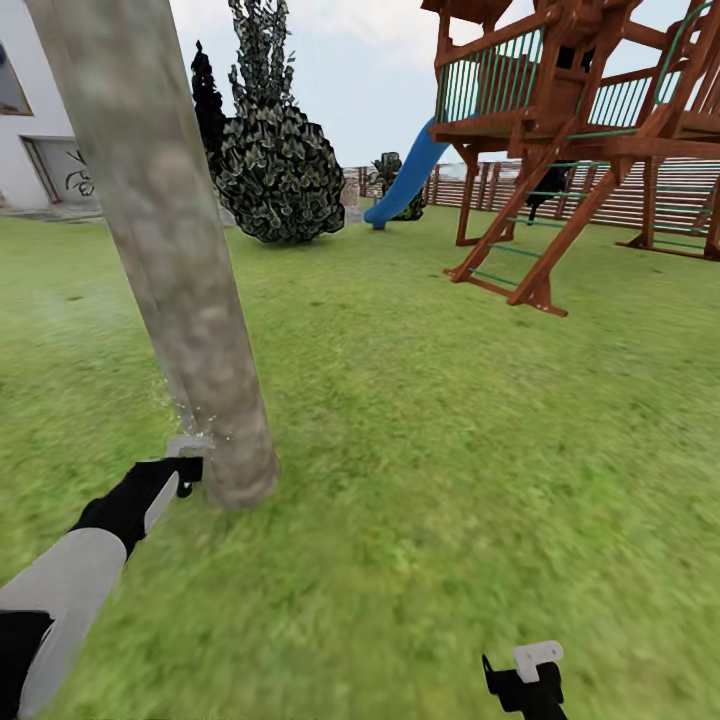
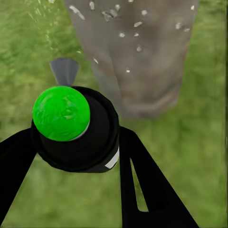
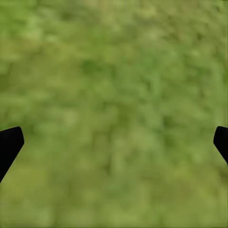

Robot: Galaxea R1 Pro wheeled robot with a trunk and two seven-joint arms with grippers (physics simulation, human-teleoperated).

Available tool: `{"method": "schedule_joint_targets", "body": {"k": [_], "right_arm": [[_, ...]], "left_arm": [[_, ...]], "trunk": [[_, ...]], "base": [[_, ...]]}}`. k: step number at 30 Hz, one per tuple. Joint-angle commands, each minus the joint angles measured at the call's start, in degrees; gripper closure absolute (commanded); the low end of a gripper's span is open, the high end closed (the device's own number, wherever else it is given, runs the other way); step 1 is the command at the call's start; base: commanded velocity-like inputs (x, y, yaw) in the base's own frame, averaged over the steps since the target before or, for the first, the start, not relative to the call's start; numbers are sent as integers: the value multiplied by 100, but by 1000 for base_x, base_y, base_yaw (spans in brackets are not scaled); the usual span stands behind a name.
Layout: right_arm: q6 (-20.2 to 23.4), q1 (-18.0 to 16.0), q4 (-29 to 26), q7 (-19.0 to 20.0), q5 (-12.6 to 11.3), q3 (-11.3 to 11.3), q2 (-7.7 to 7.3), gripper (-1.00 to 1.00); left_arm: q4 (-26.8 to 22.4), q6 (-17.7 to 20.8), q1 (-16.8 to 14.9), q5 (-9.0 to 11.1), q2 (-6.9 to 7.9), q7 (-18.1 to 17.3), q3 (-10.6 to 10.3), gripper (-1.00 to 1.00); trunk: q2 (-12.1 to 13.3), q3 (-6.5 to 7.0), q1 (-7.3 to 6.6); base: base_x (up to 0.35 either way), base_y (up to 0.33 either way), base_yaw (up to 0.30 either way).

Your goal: In the garden, pick up the pesticide atomizer on the floor and spray pesticide onto both trees until each tree trunk is fully covered.

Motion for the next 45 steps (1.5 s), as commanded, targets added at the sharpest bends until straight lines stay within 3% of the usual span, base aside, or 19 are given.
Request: {"method": "schedule_joint_targets", "body": {"k": [1, 5, 13, 25, 45], "right_arm": [[0, 1, 0, 0, 1, 0, 0, -100], [0, 0, 0, 0, 2, 0, -4, -100], [0, -1, 0, 0, 0, 0, -1, -100], [0, -1, 0, 0, -4, 0, -1, -100], [0, 2, 0, 0, -6, 0, -1, -100]], "left_arm": [[-6, 160, -114, 6, 10, 2, -3, 100], [-7, 351, -710, -21, 118, -19, -4, 100], [-13, 327, -672, -63, 134, -16, 5, 100], [-15, 304, -669, -12, 125, 1, 11, 100], [-15, 287, -667, 3, 106, 15, 16, 100]], "trunk": [[0, -1, 1], [0, -1, 1], [0, -1, 1], [0, -1, 1], [0, -1, 1]], "base": [[0, 0, 4], [0, 0, 0], [50, -83, 0], [8, -270, 213], [45, -272, 63]]}}
